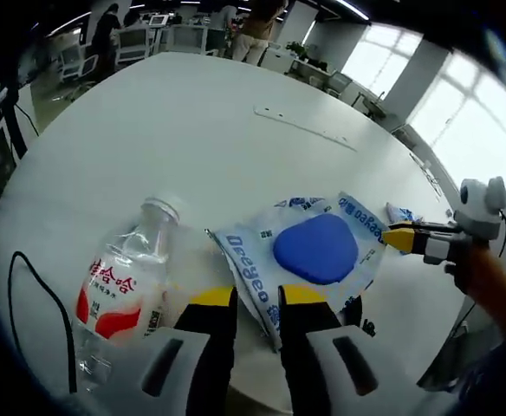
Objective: Arrange the tabletop items into an orderly group along one side of the table until the central work area is clear of visible clutter.
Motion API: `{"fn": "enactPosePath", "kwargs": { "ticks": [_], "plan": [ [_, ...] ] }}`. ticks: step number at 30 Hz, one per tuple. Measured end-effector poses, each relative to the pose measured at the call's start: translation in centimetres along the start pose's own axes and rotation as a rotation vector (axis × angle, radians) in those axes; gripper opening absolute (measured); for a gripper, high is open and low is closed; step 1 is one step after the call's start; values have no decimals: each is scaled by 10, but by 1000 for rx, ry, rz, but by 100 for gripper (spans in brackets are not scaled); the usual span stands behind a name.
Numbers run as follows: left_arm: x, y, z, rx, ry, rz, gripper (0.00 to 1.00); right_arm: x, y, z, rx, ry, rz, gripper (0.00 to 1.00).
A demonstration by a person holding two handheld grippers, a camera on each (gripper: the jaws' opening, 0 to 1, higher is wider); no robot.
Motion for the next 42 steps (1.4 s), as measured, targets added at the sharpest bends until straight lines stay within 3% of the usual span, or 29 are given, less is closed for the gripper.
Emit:
{"fn": "enactPosePath", "kwargs": {
  "ticks": [15,30,42],
  "plan": [
    [1,-2,1,-4,23,5,0,2,1,1,-5,10,23,0],
    [-5,-9,-4,21,2,30,0,3,3,-9,-1,-8,29,0],
    [-16,-19,-16,53,-37,67,0,-5,5,-30,17,-70,43,0]
  ]
}}
Point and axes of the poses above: the point that each gripper's makers call its tool centre point, and the gripper's own axes: z roughly forward along the fingers, y roughly to its left, x roughly out of its underside, the point moved 8 cm from there along -z, roughly backward along the fingers, and after that the axes turned 4 degrees about -z, right-handed, at the moved point
